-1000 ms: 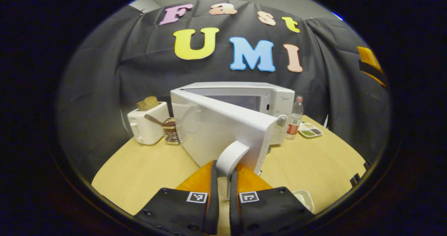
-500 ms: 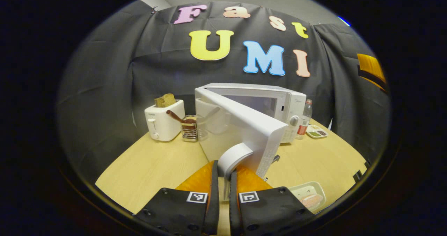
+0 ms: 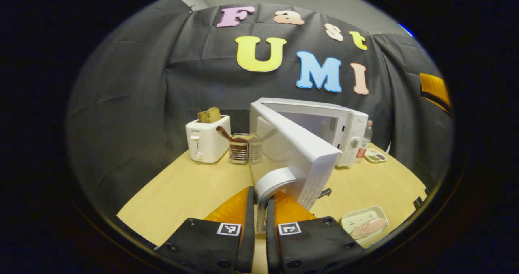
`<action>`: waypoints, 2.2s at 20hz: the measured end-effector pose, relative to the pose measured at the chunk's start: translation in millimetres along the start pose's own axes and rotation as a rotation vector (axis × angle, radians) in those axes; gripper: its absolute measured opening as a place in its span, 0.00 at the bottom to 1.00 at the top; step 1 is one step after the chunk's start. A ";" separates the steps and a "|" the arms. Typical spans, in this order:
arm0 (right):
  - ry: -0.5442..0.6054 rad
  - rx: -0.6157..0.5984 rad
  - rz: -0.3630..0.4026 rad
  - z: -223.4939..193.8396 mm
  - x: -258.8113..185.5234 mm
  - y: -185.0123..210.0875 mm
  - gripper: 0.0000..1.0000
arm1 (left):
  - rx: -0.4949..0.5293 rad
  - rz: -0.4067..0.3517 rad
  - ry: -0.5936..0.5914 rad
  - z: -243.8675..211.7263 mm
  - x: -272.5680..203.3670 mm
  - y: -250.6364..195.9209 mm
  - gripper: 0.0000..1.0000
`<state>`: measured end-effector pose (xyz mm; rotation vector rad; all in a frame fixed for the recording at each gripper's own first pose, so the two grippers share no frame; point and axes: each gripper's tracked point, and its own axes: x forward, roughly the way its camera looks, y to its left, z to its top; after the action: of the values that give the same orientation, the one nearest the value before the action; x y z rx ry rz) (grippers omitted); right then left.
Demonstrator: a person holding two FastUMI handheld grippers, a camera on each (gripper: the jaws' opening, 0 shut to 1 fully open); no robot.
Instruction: Open the microwave oven with the left hand, put the food in, and close the microwave oven.
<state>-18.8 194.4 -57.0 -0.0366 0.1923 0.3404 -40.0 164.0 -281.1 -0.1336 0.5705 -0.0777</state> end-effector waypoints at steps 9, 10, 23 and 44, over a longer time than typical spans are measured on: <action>0.093 -0.007 0.146 -22.3 28.2 -18.6 0.98 | -0.090 0.102 -0.017 4.1 -24.6 8.7 0.26; 0.109 -0.010 0.174 -28.3 33.6 -20.5 0.98 | -0.084 0.129 -0.022 6.0 -29.9 10.5 0.28; 0.441 -0.153 0.639 -142.9 28.0 5.3 0.98 | -0.064 0.382 -0.273 101.6 -137.6 3.2 0.93; 1.067 -0.304 0.923 -322.3 -54.5 0.3 0.99 | -0.036 0.511 -0.412 143.3 -218.7 -6.5 0.91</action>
<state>-127.7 154.9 -362.6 -0.4434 1.2321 1.2566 -145.9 196.7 -44.2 -0.0333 0.1810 0.4488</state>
